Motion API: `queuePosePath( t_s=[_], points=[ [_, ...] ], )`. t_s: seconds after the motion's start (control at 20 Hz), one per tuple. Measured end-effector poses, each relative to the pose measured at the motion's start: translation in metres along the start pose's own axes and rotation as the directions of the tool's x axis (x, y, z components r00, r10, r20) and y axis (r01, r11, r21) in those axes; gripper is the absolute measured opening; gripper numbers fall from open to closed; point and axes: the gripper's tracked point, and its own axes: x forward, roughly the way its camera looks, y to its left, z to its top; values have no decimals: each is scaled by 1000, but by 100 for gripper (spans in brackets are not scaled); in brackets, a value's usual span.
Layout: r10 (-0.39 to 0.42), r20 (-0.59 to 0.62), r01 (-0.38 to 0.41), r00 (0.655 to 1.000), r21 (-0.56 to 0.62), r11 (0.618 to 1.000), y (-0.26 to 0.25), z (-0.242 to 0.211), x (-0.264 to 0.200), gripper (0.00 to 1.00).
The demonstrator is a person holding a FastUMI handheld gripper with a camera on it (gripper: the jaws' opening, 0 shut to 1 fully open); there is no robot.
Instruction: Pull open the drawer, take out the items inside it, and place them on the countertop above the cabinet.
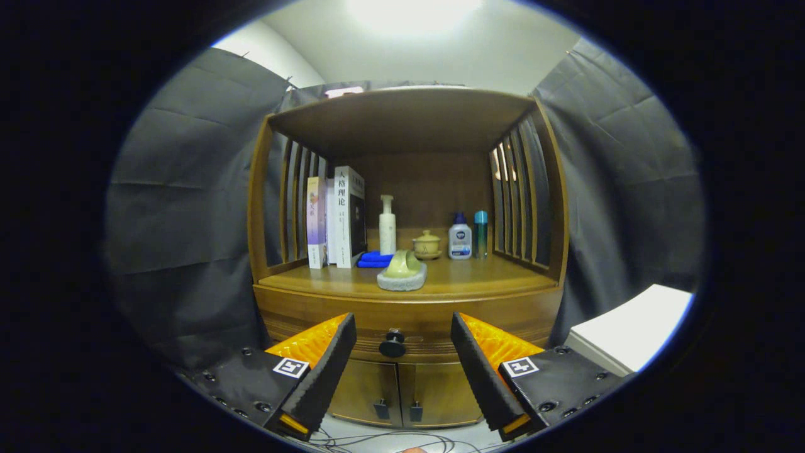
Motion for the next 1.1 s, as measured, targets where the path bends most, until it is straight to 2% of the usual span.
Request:
queuePosePath(
  t_s=[0.25, 0.55, 0.8, 1.1],
  points=[
    [25, 24, -26, 999, 71, 997, 2, 38, -29, 96],
    [10, 109, -17, 994, 66, 998, -8, 88, -58, 96],
    [-3, 108, -5, 994, 70, 998, -15, 92, -64, 96],
    [3, 58, -6, 998, 57, 998, -13, 77, -57, 96]
  ],
)
